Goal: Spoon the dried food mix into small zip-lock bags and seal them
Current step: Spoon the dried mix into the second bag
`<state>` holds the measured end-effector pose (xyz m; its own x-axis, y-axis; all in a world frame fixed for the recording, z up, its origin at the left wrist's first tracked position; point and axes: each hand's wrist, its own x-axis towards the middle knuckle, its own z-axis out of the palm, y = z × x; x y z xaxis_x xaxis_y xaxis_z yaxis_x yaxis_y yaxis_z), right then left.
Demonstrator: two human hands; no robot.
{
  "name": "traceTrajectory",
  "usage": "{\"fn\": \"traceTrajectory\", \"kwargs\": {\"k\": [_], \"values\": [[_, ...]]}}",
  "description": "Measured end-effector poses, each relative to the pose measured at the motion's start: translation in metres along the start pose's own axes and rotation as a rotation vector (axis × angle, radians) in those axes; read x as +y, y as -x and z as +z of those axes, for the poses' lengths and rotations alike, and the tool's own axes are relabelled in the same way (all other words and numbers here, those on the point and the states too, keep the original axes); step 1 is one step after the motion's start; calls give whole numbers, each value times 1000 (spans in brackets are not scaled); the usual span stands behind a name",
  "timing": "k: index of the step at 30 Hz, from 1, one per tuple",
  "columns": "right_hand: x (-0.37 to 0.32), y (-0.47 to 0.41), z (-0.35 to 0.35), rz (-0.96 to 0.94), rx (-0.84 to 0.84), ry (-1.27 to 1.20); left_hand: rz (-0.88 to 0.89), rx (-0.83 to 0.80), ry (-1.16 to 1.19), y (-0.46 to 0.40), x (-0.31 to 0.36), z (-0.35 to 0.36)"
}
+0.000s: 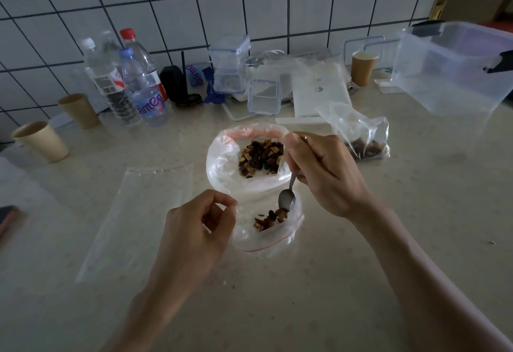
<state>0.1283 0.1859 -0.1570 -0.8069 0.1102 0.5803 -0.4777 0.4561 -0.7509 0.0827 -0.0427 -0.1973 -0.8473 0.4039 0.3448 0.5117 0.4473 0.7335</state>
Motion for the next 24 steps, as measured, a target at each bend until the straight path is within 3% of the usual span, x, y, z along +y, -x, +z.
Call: {"fn": "traceTrajectory", "kwargs": {"k": [5, 13, 19, 24], "values": [[5, -2, 0, 89, 91, -205, 11, -22, -27, 1, -7, 3], [18, -6, 1, 485, 317, -450, -19, -35, 24, -11, -6, -2], [27, -8, -3, 648, 420, -501, -17, 33, -15, -43, -9, -16], [31, -7, 0, 678, 376, -463, -15, 191, -122, -78, -18, -9]]}}
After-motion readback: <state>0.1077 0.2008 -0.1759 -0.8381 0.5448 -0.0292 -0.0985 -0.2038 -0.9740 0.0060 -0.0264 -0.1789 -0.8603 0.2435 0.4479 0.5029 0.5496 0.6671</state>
